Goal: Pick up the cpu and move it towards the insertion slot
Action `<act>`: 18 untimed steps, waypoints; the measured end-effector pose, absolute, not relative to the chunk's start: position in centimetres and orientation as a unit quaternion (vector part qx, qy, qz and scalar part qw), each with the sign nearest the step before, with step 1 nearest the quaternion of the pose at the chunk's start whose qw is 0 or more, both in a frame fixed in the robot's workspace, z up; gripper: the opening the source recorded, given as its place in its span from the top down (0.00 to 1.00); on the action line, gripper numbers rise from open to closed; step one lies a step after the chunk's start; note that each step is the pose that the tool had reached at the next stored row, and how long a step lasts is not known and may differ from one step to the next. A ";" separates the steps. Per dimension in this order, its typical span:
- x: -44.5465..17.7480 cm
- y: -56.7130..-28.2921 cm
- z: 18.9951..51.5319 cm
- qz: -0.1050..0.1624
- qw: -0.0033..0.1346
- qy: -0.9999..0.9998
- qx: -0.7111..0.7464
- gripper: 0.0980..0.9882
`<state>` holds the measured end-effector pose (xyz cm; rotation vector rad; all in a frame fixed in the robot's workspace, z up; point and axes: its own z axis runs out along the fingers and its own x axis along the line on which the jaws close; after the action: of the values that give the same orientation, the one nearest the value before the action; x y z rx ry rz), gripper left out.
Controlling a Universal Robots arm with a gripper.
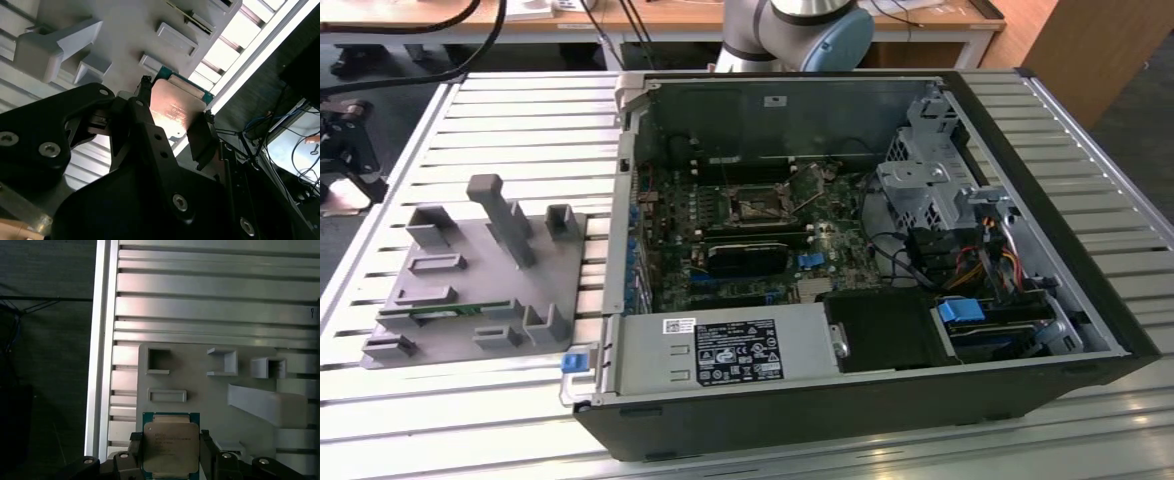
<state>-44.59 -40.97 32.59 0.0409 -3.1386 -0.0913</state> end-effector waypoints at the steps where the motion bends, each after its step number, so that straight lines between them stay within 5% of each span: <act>1: -44.6 -41.0 32.8 -0.029 0.001 -0.999 0.013 0.50; 18: -44.6 -41.0 34.4 -0.029 0.001 -0.999 0.013 0.50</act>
<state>-44.59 -40.97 34.35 0.0408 -3.1386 -0.0913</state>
